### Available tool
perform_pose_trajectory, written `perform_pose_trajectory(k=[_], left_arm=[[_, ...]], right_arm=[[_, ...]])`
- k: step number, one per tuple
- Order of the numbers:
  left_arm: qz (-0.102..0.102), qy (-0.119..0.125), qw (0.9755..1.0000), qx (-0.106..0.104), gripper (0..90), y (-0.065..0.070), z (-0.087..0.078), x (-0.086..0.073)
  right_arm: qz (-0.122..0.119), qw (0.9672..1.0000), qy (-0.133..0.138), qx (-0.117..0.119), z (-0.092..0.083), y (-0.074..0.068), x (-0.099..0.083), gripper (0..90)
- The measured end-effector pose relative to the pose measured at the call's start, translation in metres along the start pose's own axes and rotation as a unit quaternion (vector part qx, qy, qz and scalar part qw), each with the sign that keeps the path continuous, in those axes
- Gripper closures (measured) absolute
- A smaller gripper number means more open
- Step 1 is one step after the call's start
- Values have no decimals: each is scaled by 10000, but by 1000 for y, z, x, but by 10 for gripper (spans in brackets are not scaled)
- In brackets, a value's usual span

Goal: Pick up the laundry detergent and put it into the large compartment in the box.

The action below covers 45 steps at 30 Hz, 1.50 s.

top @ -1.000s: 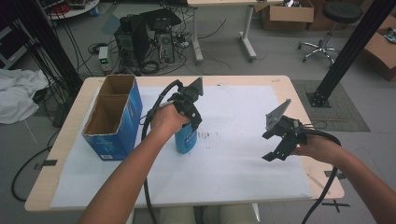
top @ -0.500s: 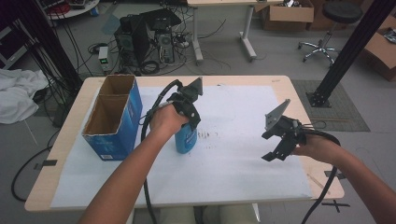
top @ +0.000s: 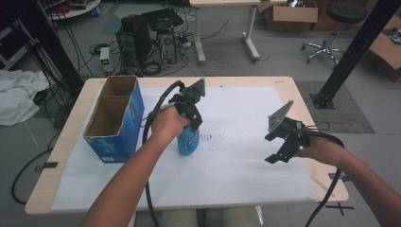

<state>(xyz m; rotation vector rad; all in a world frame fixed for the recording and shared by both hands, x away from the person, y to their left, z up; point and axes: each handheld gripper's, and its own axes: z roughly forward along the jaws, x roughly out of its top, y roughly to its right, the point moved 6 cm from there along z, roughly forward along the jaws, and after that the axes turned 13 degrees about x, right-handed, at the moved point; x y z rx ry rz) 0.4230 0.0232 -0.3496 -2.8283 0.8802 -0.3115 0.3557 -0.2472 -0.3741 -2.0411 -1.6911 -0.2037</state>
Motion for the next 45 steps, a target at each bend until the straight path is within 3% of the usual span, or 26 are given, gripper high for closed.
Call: perform_pose_trajectory(k=[8, 24, 28, 33, 45], left_arm=[[-36, 53, 10000, 15, 370, 1, 0, 0], [101, 88, 9999, -79, 378, -1, -6, 0], [101, 115, 9997, -170, 378, -4, -19, 2], [84, 149, 9998, -119, 378, -11, -42, 3], [-182, 291, 9994, -42, 379, -45, -111, 3]], right_arm=[[5, 10000, -7, 14, 0, 0, 0, 171], [12, 10000, 12, 17, 0, 0, 0, 171], [18, 10000, 15, 11, -1, 1, -1, 171], [9, 10000, 1, 19, 0, 0, -1, 171], [-9, 10000, -19, 11, -1, 0, 1, 171]])
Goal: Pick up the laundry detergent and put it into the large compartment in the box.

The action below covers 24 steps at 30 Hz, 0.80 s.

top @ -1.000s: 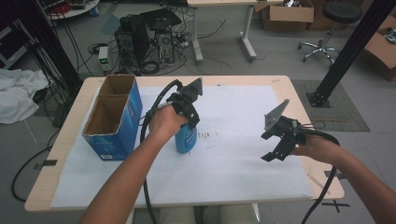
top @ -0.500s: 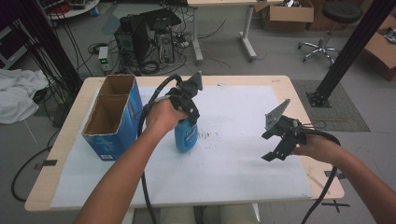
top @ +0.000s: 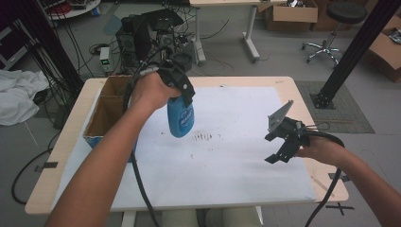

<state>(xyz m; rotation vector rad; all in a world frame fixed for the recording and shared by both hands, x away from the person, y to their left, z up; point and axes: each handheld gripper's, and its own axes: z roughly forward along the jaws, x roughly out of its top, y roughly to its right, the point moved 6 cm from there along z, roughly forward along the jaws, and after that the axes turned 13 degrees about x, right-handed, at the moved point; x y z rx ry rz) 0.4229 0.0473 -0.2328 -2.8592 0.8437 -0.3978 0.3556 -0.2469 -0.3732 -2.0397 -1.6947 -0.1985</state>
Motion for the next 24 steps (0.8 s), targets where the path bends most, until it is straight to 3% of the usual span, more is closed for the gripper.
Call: perform_pose_trajectory(k=[5, 13, 17, 20, 24], left_arm=[[-181, -11, 9998, 66, 379, -14, -23, 0], [-530, -39, 9984, 187, 379, -39, -46, -8], [-863, -8, 9959, 258, 379, -58, -59, -16], [-1212, 77, 9919, 377, 379, -72, -68, -21], [-1422, 30, 9886, 491, 379, -92, -80, -31]], right_arm=[[-13, 10000, -8, 21, 1, 0, 2, 171], [-52, 10000, -18, 35, 1, 0, 6, 172], [-69, 10000, -3, 35, 0, 1, 7, 173], [-89, 10000, 13, 33, 0, 0, 8, 173], [-110, 9999, 13, 39, 0, 0, 9, 172]])
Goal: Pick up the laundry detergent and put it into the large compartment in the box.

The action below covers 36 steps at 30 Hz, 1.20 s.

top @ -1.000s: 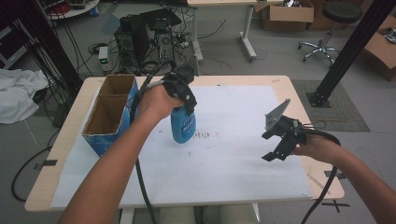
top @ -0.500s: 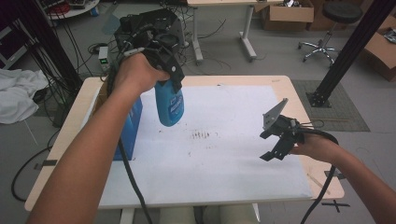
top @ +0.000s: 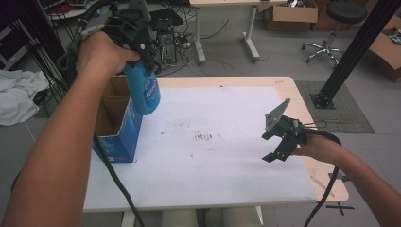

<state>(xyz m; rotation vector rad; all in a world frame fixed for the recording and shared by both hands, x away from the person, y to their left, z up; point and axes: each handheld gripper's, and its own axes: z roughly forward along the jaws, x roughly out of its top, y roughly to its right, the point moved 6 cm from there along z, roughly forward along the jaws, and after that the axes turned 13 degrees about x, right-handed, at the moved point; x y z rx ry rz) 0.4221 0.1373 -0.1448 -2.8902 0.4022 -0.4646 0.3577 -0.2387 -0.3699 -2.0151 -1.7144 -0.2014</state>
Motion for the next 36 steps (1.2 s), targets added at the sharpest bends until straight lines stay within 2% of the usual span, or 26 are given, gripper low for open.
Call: perform_pose_trajectory(k=[2, 3, 8, 11, 14, 17, 26, 30, 36], left_arm=[[-77, -1, 10000, 32, 379, -5, -2, -1], [-214, -28, 9997, 108, 379, -16, -4, -3], [-565, -72, 9981, 216, 379, -39, -3, -10], [-736, -86, 9968, 302, 379, -49, 0, -15], [-847, -73, 9951, 500, 380, -58, 6, -18], [-975, -93, 9933, 614, 380, -65, 14, -23], [-1117, -245, 9914, 642, 380, -71, 49, -35], [-1176, -335, 9909, 561, 380, -70, 68, -42], [-1105, -387, 9919, 500, 380, -65, 104, -52]], right_arm=[[2, 10000, 9, -4, 0, 0, 0, 173], [-1, 10000, 11, -5, 0, 0, 0, 173], [13, 10000, 15, -7, 0, 0, 0, 172], [17, 10000, -1, 1, 0, 1, -1, 173], [21, 10000, 1, 5, 1, 1, -1, 172], [21, 10000, -11, 11, 2, 2, -1, 173], [51, 10000, -15, 32, 4, 4, -2, 173], [48, 10000, -3, 31, 4, 5, -2, 172], [61, 10000, -24, 58, 7, 6, -3, 172]])
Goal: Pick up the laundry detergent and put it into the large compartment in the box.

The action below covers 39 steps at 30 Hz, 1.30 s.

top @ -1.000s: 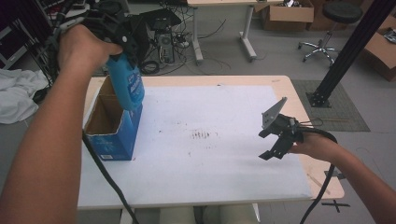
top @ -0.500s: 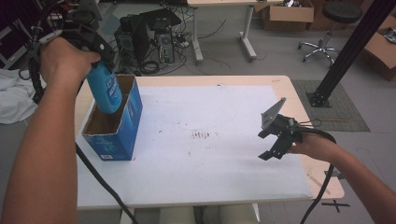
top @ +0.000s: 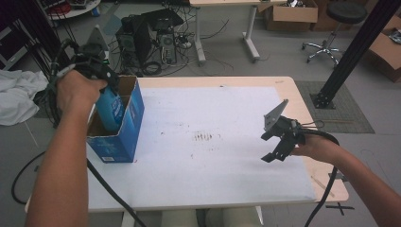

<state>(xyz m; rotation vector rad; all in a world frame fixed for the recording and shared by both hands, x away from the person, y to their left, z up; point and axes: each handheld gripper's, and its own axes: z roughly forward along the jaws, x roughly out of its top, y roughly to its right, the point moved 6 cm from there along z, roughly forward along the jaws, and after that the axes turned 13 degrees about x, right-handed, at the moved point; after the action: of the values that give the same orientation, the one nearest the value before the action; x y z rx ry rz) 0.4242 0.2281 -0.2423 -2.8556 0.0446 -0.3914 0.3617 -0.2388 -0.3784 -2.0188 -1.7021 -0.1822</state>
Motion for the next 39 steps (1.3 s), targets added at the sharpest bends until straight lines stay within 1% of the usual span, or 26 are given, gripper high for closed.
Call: perform_pose_trajectory(k=[7, 12, 15, 17, 19, 20, 22, 24, 25, 27, 36, 39], left_arm=[[-36, -170, 9998, -71, 380, 4, 38, -11], [-74, -189, 9997, -105, 380, 7, 59, -17], [-121, -223, 9996, -111, 380, 8, 70, -20], [-142, -203, 9996, -113, 380, 9, 75, -22], [-128, -236, 9996, -112, 380, 9, 78, -23], [-146, -271, 9994, -143, 380, 9, 84, -25], [-145, -296, 9993, -154, 380, 9, 89, -27], [-100, -341, 9993, -130, 379, 9, 95, -29], [-95, -342, 9993, -116, 379, 9, 97, -30], [-161, -287, 9993, -149, 379, 8, 97, -30], [-111, -277, 9994, -163, 375, 8, 98, -31], [-154, -220, 9995, -156, 365, 7, 97, -31]], right_arm=[[42, 10000, -9, 7, 1, 1, -3, 172], [70, 10000, -21, 20, 2, 3, -5, 172], [85, 9999, -40, 35, 4, 3, -5, 172], [67, 10000, -35, 41, 5, 4, -5, 172], [71, 10000, -32, 41, 5, 4, -5, 172], [85, 9999, -48, 44, 5, 4, -5, 172], [91, 9999, -53, 50, 6, 4, -5, 172], [97, 9999, -50, 56, 6, 5, -6, 172], [108, 9999, -62, 59, 6, 5, -6, 172], [128, 9999, -71, 60, 7, 5, -6, 172], [117, 9999, -76, 67, 9, 4, -5, 172], [104, 9999, -79, 68, 9, 4, -5, 172]])
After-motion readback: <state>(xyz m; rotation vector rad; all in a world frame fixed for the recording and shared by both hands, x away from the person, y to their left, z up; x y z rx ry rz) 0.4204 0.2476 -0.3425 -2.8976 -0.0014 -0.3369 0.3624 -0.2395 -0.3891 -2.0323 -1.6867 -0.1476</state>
